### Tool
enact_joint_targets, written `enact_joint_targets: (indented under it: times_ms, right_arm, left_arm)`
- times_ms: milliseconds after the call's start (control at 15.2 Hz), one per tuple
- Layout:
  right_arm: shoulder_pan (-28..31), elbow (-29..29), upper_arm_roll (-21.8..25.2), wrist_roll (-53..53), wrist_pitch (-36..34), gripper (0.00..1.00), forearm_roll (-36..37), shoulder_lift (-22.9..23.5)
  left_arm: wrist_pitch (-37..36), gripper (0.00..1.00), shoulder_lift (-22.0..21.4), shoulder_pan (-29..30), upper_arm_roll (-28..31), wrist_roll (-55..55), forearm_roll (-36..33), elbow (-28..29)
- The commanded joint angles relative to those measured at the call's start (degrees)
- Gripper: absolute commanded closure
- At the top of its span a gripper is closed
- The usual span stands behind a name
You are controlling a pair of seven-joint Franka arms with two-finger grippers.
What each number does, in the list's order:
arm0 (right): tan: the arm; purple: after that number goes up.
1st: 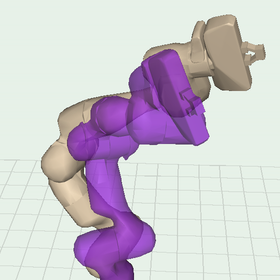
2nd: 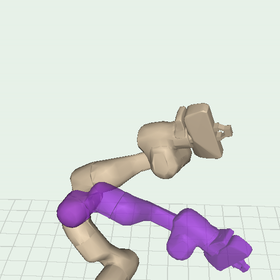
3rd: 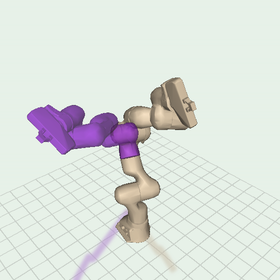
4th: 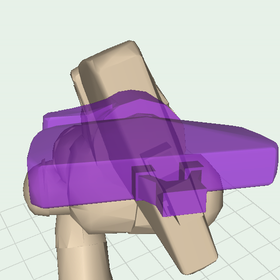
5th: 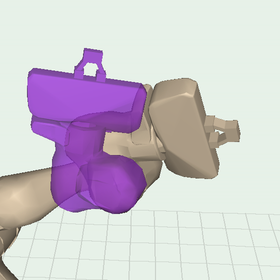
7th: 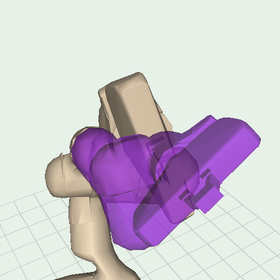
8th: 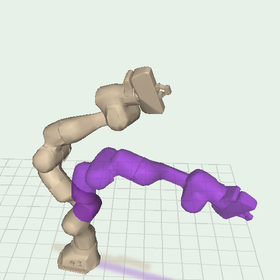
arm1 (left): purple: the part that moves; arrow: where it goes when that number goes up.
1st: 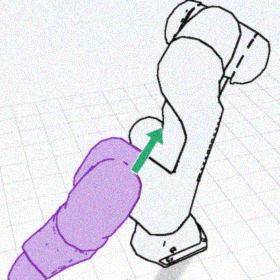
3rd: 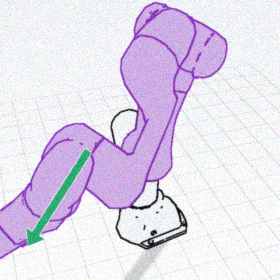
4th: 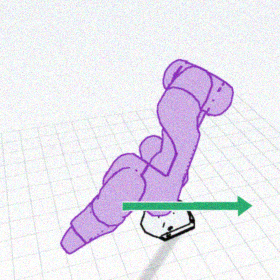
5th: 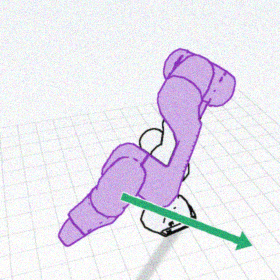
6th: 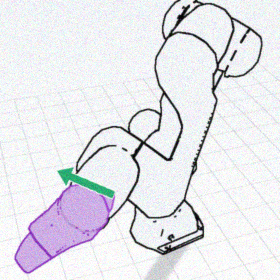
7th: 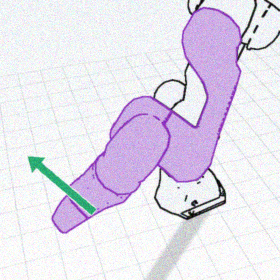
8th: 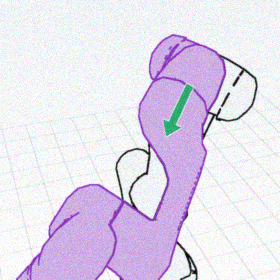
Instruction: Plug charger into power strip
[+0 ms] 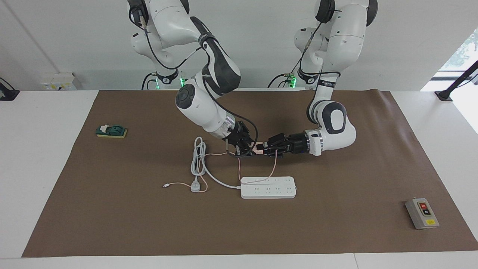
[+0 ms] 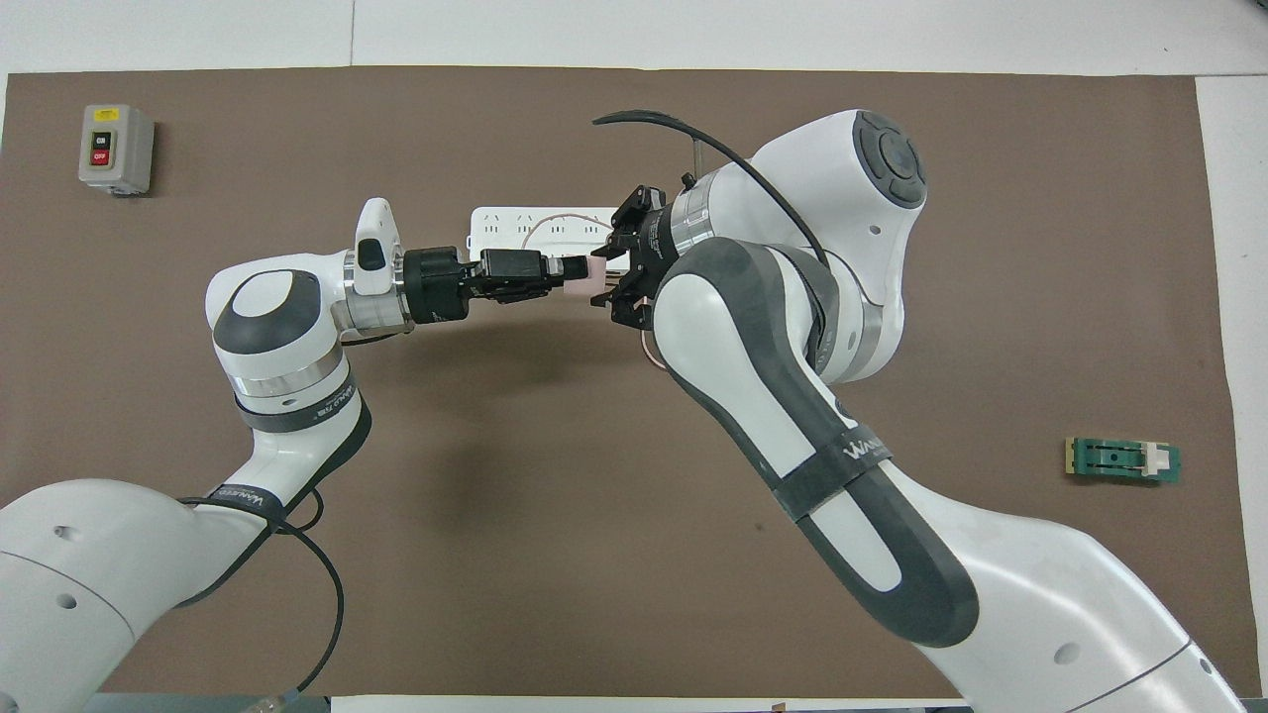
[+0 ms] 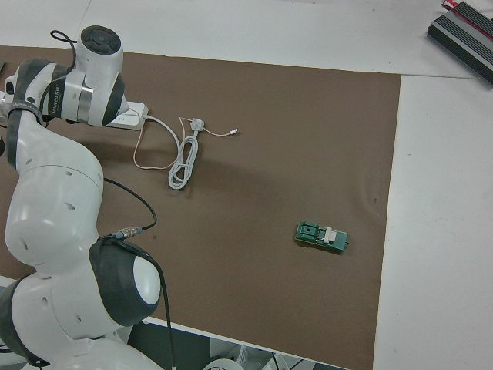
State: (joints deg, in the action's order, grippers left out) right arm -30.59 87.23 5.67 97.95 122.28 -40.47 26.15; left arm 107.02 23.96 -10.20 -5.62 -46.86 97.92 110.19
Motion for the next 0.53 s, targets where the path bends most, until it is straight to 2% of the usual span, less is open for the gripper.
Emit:
enact_joint_targets:
  times_ms: [0,66,264,462]
  right_arm:
    - [0.4,-0.7,0.2,1.6,-0.7,0.13,1.2,0.8]
    - [0.4,-0.7,0.3,1.6,-1.1,0.00,1.4,0.7]
    - [0.2,0.3,0.5,1.6,-1.3,0.00,2.2,-0.1]
    - [0.7,2.7,0.7,1.0,-1.8,0.00,3.0,-2.2]
  left_arm:
    - [-1.9,1.00,0.2,0.8,-0.2,-1.3,-0.7,-1.4]
    - [-2.0,1.00,0.2,0.8,-0.2,-1.3,-0.7,-1.5]
    - [-1.5,1.00,-0.1,1.0,0.3,-1.0,-1.4,-1.8]
    - [-1.3,1.00,-0.2,2.7,0.8,1.9,-7.4,-4.4]
